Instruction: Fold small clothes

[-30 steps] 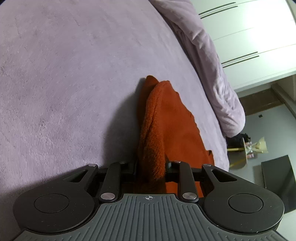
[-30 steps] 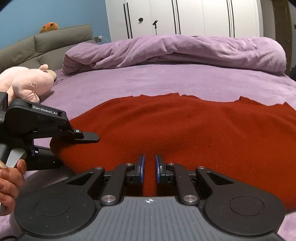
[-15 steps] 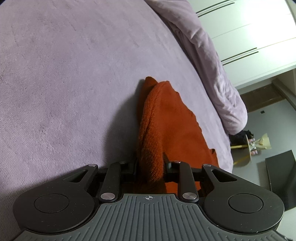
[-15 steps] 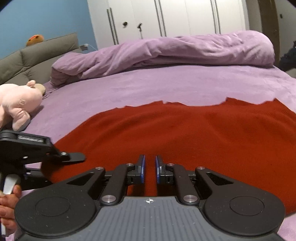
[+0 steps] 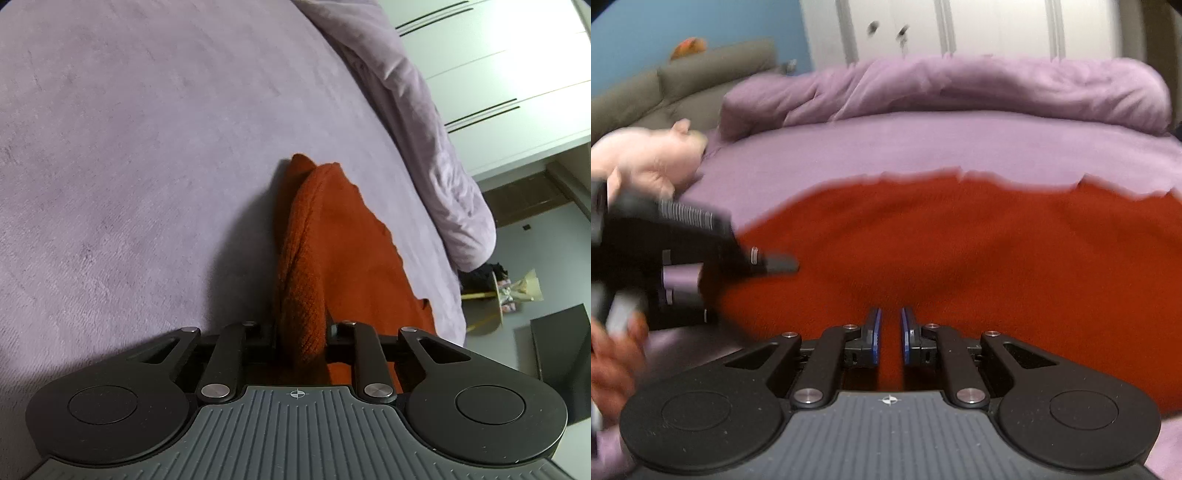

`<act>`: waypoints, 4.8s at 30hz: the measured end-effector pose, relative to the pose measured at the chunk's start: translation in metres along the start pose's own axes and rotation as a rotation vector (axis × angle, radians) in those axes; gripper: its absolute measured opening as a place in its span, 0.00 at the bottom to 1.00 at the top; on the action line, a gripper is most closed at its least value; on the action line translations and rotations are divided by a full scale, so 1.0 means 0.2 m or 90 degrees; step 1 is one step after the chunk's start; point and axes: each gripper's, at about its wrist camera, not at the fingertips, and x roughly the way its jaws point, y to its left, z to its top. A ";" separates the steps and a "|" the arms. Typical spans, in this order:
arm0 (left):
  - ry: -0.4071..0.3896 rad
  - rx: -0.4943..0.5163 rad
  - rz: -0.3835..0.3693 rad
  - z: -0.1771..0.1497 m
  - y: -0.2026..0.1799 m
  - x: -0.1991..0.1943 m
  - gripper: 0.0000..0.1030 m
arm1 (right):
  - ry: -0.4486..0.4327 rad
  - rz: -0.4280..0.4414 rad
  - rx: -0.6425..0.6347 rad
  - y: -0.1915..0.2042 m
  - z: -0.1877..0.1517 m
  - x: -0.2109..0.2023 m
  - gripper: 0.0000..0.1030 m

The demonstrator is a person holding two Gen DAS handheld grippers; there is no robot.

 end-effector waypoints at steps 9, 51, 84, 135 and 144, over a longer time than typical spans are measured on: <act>-0.049 0.236 0.001 -0.07 -0.48 -0.09 0.18 | -0.097 -0.022 0.126 -0.25 0.05 -0.33 0.10; 0.043 0.396 0.010 -0.45 -0.60 0.09 0.55 | 0.000 0.057 0.233 -0.85 0.10 -0.34 0.12; 0.121 0.361 0.024 -0.50 -0.52 0.25 0.56 | 0.030 0.178 0.492 -1.22 0.09 -0.10 0.62; 0.119 0.431 0.100 -0.77 -0.78 0.33 0.60 | -0.061 -0.117 0.103 -1.05 0.27 -0.33 0.10; 0.138 0.436 0.075 -0.80 -0.81 0.30 0.60 | -0.075 -0.223 0.035 -1.11 0.28 -0.39 0.09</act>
